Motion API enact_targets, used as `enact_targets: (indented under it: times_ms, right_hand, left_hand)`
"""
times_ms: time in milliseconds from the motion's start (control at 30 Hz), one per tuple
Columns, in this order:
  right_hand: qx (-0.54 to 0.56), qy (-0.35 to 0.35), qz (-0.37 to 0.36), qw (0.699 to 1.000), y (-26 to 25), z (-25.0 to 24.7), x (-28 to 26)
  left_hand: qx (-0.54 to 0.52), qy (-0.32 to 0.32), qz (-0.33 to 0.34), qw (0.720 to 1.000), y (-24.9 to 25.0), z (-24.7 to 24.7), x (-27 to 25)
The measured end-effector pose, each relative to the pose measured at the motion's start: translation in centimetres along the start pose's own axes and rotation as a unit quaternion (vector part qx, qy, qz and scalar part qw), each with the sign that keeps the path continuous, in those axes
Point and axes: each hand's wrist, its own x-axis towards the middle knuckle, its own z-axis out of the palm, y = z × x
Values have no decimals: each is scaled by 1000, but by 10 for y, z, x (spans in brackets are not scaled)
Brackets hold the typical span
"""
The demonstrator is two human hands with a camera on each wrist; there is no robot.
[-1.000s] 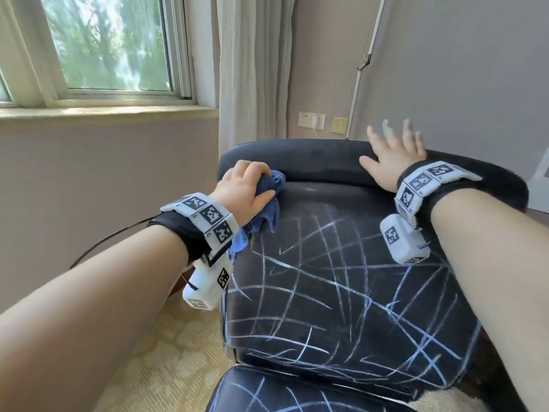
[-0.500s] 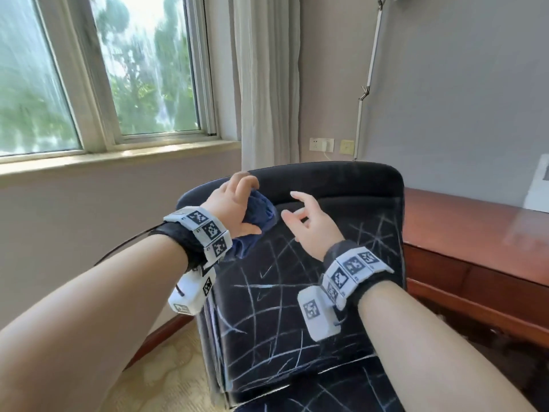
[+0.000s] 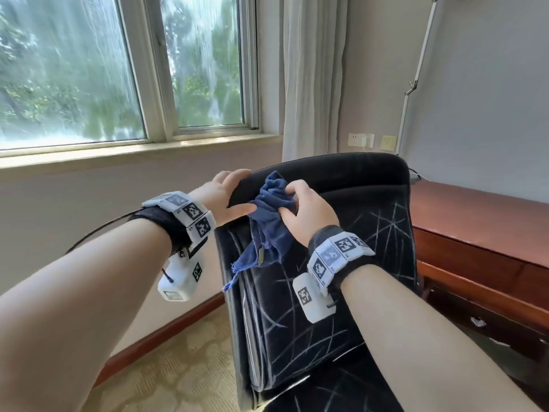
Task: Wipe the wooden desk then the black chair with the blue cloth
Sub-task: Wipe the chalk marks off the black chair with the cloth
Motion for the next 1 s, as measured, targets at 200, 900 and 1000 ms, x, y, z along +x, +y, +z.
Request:
enact_targets:
  times_ms: [200, 900, 1000]
  right_hand:
    - [30, 51, -50, 997, -14, 39, -24]
    - [-120, 98, -179, 972, 17, 115, -57]
    - [-136, 140, -179, 964, 21, 110, -40]
  left_hand:
    - [-34, 18, -15, 999, -2, 2, -6]
    - [-64, 96, -11, 993, -6, 23, 4]
    - [-60, 98, -12, 993, -5, 23, 8]
